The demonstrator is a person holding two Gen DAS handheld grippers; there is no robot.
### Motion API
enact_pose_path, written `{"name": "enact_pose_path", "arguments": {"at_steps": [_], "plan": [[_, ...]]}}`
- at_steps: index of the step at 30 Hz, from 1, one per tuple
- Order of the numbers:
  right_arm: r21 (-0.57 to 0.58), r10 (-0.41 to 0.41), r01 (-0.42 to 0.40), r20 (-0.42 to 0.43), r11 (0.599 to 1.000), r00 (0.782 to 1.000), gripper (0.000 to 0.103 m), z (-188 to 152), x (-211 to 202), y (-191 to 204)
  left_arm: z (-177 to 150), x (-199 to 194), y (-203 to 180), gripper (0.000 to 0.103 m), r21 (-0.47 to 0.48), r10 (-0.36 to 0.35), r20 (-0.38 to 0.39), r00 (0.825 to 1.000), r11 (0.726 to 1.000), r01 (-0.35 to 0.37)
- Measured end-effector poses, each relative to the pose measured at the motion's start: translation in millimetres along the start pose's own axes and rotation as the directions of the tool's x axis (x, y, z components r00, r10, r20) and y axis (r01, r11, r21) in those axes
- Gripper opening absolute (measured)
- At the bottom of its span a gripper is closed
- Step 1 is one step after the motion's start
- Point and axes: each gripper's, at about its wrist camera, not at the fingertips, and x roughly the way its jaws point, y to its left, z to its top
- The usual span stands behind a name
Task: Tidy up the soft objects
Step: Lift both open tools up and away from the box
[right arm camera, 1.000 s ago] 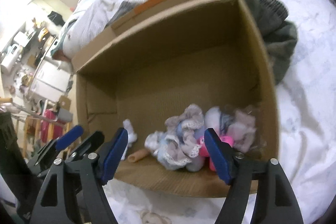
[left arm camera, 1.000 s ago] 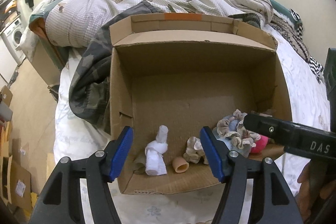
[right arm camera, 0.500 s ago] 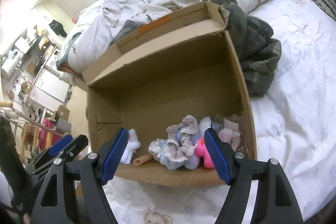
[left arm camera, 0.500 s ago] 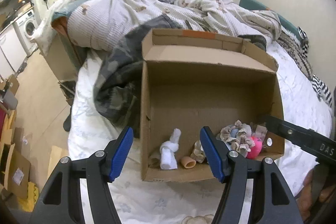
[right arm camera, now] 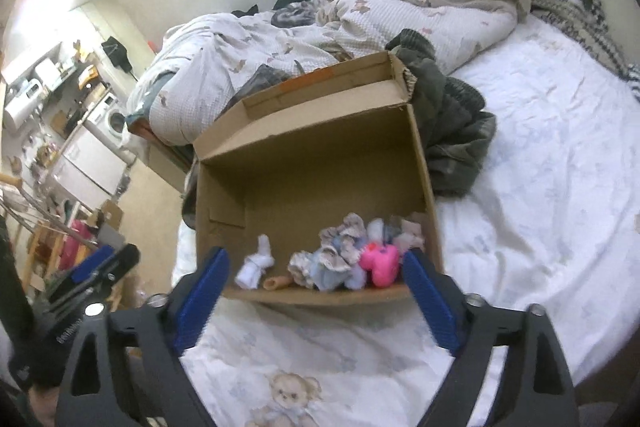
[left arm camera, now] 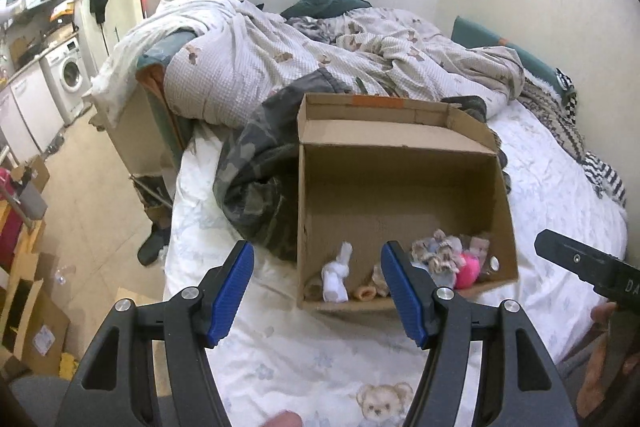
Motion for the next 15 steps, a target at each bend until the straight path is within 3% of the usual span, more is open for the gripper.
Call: {"name": "enact_pose_path", "arguments": {"at_steps": [4, 11, 15], "plan": [[-0.004, 0.012, -0.011, 0.033, 1.000, 0.999, 0.102, -15, -10, 2, -17, -4, -3, 0.063, 0.033, 0.040, 0.003, 0.999, 0.999, -0.040], [-0.056, 0.003, 0.003, 0.104, 0.998, 0.995, 0.103, -35, -15, 5, -33, -4, 3, 0.063, -0.008, 0.010, -0.007, 1.000, 1.000, -0.010], [-0.075, -0.006, 0.015, 0.106, 0.997, 0.994, 0.103, -45, -8, 5, -39, -4, 4, 0.085, -0.018, 0.004, 0.021, 1.000, 1.000, -0.004]]}}
